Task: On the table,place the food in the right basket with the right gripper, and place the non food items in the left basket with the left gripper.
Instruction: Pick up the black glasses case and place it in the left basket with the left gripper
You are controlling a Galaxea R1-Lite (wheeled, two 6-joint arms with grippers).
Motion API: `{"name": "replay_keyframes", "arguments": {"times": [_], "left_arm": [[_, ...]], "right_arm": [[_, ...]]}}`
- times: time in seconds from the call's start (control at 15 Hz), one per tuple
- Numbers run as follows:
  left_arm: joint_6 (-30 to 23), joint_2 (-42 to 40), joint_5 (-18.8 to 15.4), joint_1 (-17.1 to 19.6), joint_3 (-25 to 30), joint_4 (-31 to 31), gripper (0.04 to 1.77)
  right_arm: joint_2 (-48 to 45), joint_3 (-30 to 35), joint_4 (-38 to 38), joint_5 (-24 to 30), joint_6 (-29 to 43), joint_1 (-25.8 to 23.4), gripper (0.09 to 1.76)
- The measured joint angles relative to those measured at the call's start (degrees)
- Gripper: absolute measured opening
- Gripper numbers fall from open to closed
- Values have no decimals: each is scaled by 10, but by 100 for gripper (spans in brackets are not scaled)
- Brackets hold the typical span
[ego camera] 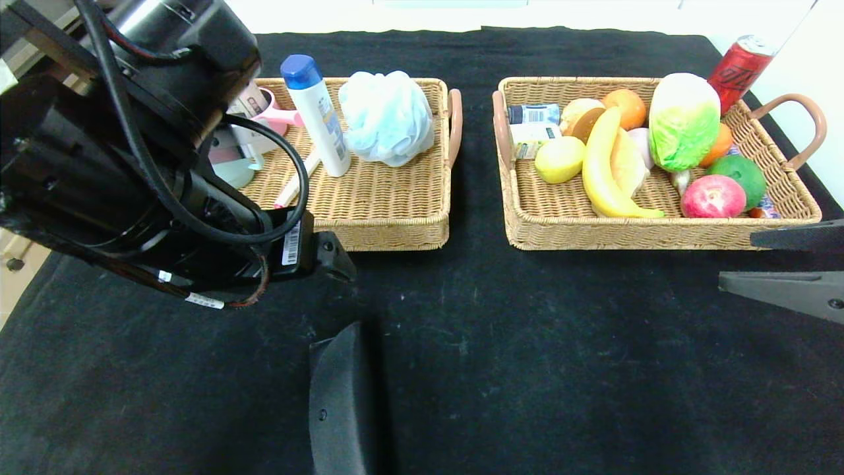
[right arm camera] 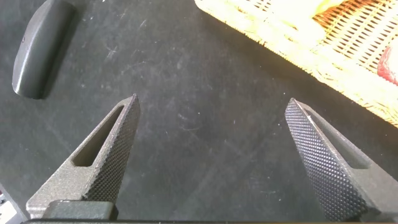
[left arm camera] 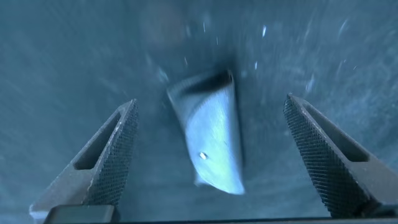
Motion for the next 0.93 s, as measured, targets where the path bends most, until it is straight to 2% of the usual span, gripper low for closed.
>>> {"name": "replay_keyframes", "arguments": {"times": [0.47,0.67,0.8,0.93], "left_arm": [[-93,16,-2,-30,65,0,170],[-118,23,-6,-38,98,-5,170],[-121,28,-27,-43,109,-7,171],[-121,32,-31,-53,119,-9,171]], "right_arm": [[-1,1,0,0,0,1,171],[-1,1,0,0,0,1,171],[-1,1,0,0,0,1,171],[-1,1,0,0,0,1,171]]}}
